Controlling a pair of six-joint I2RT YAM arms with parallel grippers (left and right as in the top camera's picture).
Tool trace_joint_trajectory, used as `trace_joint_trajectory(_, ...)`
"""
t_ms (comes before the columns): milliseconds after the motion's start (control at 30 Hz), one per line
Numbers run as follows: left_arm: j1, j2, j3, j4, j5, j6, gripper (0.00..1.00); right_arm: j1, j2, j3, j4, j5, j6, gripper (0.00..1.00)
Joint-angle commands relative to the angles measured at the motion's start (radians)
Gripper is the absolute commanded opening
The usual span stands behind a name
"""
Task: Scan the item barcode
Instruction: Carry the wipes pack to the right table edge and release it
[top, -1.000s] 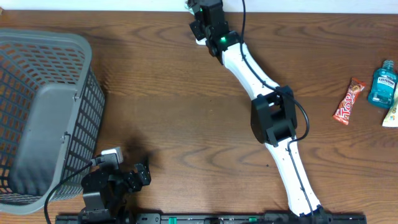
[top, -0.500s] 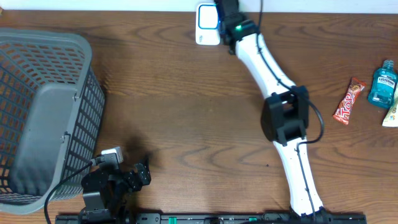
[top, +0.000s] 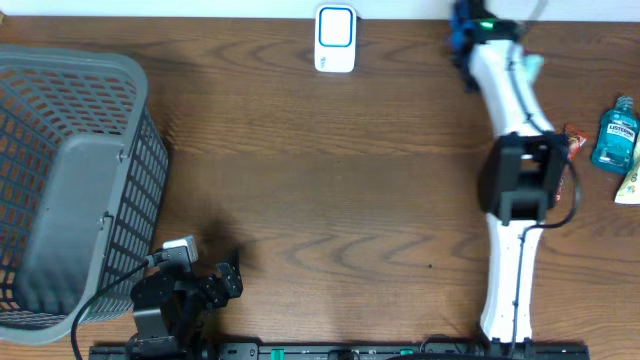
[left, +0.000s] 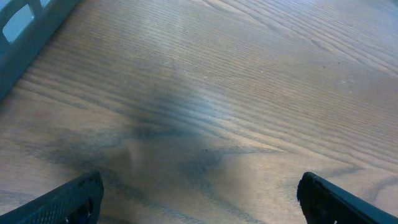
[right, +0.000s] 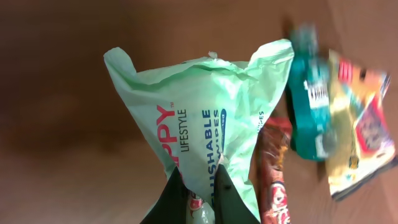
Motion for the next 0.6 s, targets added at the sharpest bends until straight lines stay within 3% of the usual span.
trace_joint_trajectory(0,0.004,-0.001,-0.006,-0.069,0.000,-0.002,0.98,-0.078,-0.033,-0.090,0.003,-0.014,0.116,0.01)
trace_joint_trajectory(133,0.004,-0.001,-0.006,-0.069,0.000,-0.002,0.98,-0.159,-0.033,-0.160,0.034,-0.013,0.135,0.01)
trace_joint_trajectory(167,0.004,-0.001,-0.006,-0.068,0.000,-0.002,0.98,-0.174,-0.033,-0.158,0.034,-0.014,0.135,0.10)
trace_joint_trajectory(200,0.004,-0.001,-0.006,-0.069,0.000,-0.002,0.98,-0.182,-0.035,-0.152,0.033,-0.019,0.134,0.21)
trace_joint_trajectory(233,0.004,-0.001,-0.006,-0.069,0.000,-0.002,0.98,-0.189,-0.048,-0.135,0.024,-0.035,0.130,0.52)
trace_joint_trajectory(333,0.004,-0.001,-0.006,-0.069,0.000,-0.002,0.98,-0.182,-0.091,-0.099,-0.001,-0.080,0.130,0.99)
trace_joint_trajectory(567,0.004,-0.001,-0.006,-0.069,0.000,-0.002,0.98,-0.126,-0.316,-0.079,-0.035,-0.186,0.131,0.99)
